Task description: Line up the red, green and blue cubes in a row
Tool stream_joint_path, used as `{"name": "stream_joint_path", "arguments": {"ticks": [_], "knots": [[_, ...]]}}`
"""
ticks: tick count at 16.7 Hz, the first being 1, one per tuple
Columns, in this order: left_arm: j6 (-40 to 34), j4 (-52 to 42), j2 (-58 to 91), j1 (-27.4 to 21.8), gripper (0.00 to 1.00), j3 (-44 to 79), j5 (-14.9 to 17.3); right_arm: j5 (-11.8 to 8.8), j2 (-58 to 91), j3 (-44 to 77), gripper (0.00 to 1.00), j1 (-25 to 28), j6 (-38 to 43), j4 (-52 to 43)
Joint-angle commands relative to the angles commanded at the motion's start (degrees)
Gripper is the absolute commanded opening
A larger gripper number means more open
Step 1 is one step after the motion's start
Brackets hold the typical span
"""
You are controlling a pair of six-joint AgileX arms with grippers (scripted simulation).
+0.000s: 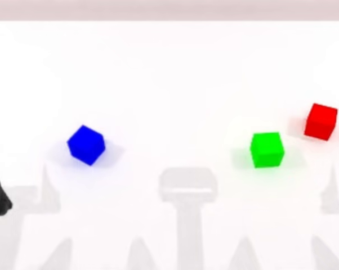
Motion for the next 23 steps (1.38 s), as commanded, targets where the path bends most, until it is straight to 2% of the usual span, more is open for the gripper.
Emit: {"name": "stream_joint_path", "arguments": {"ticks": [5, 9, 23], "knots": [[0.00, 0.00, 0.00, 0.00, 1.00, 0.00, 0.00, 0.02, 3.50, 3.50, 1.00, 0.21, -2.18, -2.52], [0.00, 0.00, 0.00, 0.00, 1.00, 0.00, 0.00, -0.03, 16.71, 16.33, 1.00, 1.03, -9.49, -10.83], [0.00, 0.00, 0.00, 0.00, 1.00, 0.00, 0.00, 0.22, 100.62, 85.47, 1.00, 5.19, -48.79, -57.20]]}}
